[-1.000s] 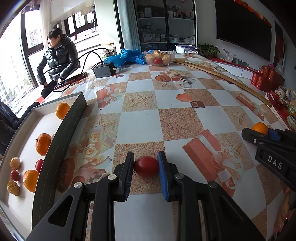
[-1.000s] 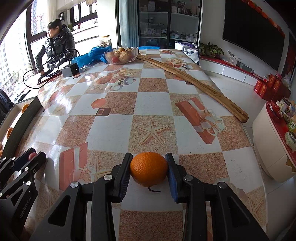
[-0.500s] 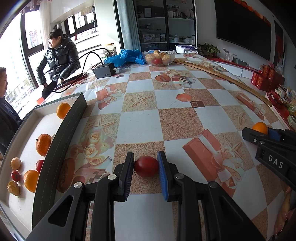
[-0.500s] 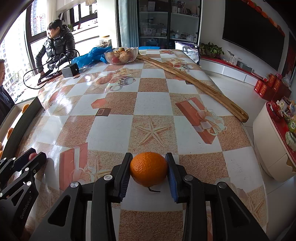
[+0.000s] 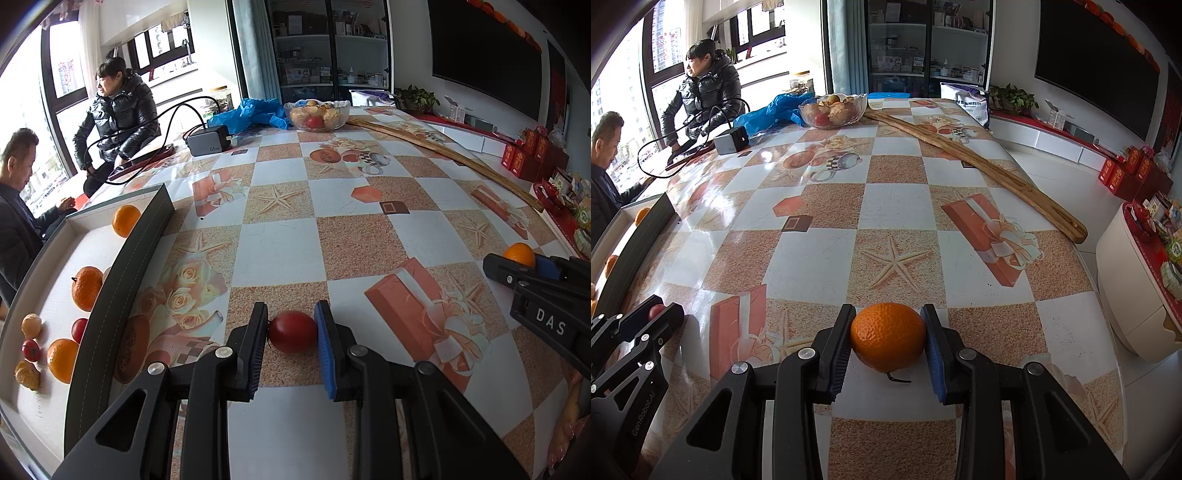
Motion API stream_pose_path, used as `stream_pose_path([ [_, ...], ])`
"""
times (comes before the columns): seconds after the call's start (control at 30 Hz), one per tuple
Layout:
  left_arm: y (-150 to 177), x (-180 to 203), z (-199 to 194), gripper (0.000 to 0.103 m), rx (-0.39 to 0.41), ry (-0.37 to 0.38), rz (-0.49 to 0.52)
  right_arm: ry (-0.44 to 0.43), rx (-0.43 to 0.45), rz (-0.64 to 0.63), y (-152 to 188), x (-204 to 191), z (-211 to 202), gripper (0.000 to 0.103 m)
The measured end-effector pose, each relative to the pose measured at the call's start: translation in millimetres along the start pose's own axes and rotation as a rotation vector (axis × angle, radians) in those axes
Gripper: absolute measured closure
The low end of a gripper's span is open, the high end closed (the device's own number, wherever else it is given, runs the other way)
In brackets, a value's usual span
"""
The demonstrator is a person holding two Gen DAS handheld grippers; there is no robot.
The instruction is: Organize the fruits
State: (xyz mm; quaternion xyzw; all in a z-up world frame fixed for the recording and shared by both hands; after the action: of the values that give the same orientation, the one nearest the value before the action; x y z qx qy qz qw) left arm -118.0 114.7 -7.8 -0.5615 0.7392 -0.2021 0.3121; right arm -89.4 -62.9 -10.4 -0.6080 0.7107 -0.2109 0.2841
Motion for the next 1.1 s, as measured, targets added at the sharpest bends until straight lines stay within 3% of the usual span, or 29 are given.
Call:
stream_pose_path([
  [1.1,0.2,0.7,-0.2,0.075,0.000,-0.001,-0.001,0.001,0.000,0.000,-0.4,-0.5,-0.6,0.066],
])
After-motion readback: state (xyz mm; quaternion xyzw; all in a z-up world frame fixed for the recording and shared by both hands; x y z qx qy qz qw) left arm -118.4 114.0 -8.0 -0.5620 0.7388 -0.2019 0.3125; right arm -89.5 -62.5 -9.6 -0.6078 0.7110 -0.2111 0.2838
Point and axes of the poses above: each gripper's, at about its wrist camera, not at the fingertips, and z roughly the way its jaws point, x to its right, y to its underside, the point moved 2 cm from there along z, roughly the way its jaws point, and after that the axes turned 13 degrees about z, right-handed, at the moved point
